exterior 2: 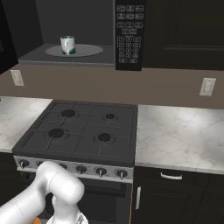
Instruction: Pick the mug from the counter and place it inside the microwave. Then close the microwave.
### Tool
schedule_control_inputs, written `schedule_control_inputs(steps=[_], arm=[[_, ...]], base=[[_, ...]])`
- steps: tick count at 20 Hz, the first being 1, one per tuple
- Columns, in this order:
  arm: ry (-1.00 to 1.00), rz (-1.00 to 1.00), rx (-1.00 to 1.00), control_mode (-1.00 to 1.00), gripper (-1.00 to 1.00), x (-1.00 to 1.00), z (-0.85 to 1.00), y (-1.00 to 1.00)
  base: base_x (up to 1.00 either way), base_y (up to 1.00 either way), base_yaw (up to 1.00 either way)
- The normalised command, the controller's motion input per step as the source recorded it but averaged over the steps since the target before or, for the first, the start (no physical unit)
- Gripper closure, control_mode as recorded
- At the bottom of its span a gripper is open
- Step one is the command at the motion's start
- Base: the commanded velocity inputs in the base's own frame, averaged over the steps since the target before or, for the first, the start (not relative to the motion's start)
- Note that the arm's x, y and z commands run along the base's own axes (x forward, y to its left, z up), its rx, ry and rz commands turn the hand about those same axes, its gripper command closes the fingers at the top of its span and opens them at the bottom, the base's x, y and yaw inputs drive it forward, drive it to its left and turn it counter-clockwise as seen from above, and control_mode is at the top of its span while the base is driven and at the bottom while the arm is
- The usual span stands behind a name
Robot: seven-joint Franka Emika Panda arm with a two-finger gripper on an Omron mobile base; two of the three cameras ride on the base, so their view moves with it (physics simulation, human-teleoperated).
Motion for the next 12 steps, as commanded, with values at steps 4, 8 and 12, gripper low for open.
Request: schedule_control_inputs(steps=[4, 8, 12], arm=[[0.00, 0.00, 0.00, -1.00, -1.00, 0.13, 0.00, 0.35], [0.00, 0.00, 0.00, -1.00, -1.00, 0.27, -0.05, 0.24], [0.00, 0.00, 0.00, -1.00, -1.00, 0.37, -0.08, 0.18]], base=[[0.00, 0.00, 0.00], [0.00, 0.00, 0.00], [0.00, 0.00, 0.00]])
